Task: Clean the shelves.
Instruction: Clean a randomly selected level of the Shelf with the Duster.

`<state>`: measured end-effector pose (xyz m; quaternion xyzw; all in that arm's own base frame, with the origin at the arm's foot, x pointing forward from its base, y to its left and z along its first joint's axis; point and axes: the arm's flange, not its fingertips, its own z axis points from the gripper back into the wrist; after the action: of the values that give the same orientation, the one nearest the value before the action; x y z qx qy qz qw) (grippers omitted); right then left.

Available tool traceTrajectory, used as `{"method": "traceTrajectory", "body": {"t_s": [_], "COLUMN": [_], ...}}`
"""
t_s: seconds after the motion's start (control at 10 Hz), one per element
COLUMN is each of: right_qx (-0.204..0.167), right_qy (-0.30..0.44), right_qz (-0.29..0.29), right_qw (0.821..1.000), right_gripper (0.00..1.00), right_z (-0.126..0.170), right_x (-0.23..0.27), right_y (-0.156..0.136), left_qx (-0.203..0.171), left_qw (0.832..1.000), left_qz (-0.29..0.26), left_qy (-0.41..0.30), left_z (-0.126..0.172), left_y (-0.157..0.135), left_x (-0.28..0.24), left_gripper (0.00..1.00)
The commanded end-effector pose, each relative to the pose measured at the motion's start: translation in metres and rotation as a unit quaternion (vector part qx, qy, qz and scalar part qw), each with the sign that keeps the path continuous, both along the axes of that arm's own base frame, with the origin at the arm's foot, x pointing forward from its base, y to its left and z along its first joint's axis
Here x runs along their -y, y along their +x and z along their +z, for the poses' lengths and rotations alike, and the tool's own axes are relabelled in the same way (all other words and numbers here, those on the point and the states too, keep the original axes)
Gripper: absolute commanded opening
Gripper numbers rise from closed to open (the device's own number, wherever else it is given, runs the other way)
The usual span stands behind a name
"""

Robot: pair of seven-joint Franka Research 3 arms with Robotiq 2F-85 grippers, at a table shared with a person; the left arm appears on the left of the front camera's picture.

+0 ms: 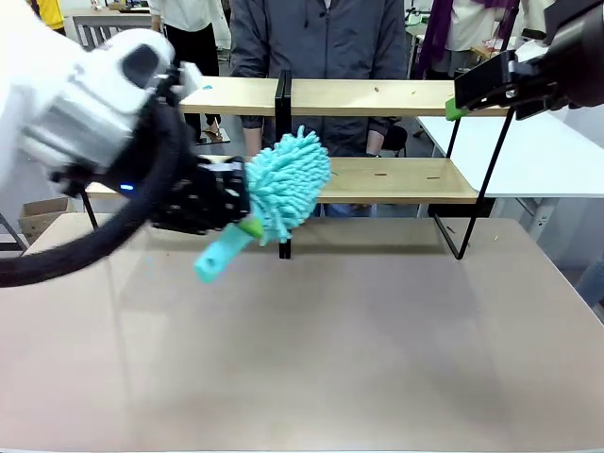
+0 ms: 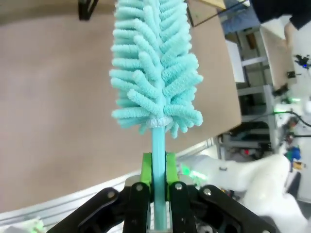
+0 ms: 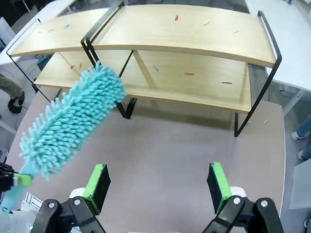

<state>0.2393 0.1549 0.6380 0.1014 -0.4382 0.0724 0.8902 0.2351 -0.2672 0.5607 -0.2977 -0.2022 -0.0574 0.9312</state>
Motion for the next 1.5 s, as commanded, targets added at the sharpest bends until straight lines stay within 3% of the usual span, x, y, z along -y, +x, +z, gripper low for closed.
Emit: {"method": "traceTrajectory", "body": {"t_s": [0.0, 0.1, 0.2, 0.4, 0.5, 0.7, 0.9, 1.1, 1.2, 1.4], "right_qx": [-0.001, -0.001, -0.001, -0.001, -0.001, -0.001, -0.001, -0.001, -0.001, -0.001], "right_qy": [0.002, 0.002, 0.002, 0.002, 0.002, 0.002, 0.002, 0.002, 0.002, 0.002], "right_qz": [0.000, 0.000, 0.000, 0.000, 0.000, 0.000, 0.000, 0.000, 0.000, 0.000], "right_qw": [1.000, 1.000, 1.000, 1.000, 1.000, 1.000, 1.000, 1.000, 1.000, 1.000], "right_gripper": [1.00, 1.00, 1.00, 1.00, 1.00, 1.00, 1.00, 1.00, 1.00, 1.00], "right_z": [0.000, 0.000, 0.000, 0.000, 0.000, 0.000, 0.000, 0.000, 0.000, 0.000], "right_x": [0.000, 0.000, 0.000, 0.000, 0.000, 0.000, 0.000, 0.000, 0.000, 0.000], "right_y": [0.000, 0.000, 0.000, 0.000, 0.000, 0.000, 0.000, 0.000, 0.000, 0.000], "left_qx": [-0.012, -0.038, 0.001, -0.015, 0.004, 0.006, 0.000, 0.047, 0.068, 0.069], "left_qw": [0.999, 0.997, 1.000, 0.999, 0.999, 0.999, 0.995, 0.986, 0.983, 0.979], "left_qz": [-0.022, -0.060, -0.006, -0.032, -0.041, -0.009, 0.068, 0.144, 0.154, 0.165], "left_qy": [-0.019, 0.007, -0.003, 0.003, 0.031, 0.053, 0.071, 0.071, 0.078, 0.093], "left_z": [-0.001, -0.001, -0.003, -0.010, -0.013, -0.013, -0.017, -0.021, -0.022, -0.025], "left_y": [0.018, 0.021, 0.002, 0.011, 0.005, 0.033, 0.058, 0.075, 0.083, 0.105], "left_x": [0.022, 0.020, 0.020, 0.033, 0.049, 0.087, 0.104, 0.114, 0.119, 0.127], "left_gripper": [0.12, 0.12, 0.12, 0.12, 0.12, 0.12, 0.12, 0.12, 0.12, 0.12]}}
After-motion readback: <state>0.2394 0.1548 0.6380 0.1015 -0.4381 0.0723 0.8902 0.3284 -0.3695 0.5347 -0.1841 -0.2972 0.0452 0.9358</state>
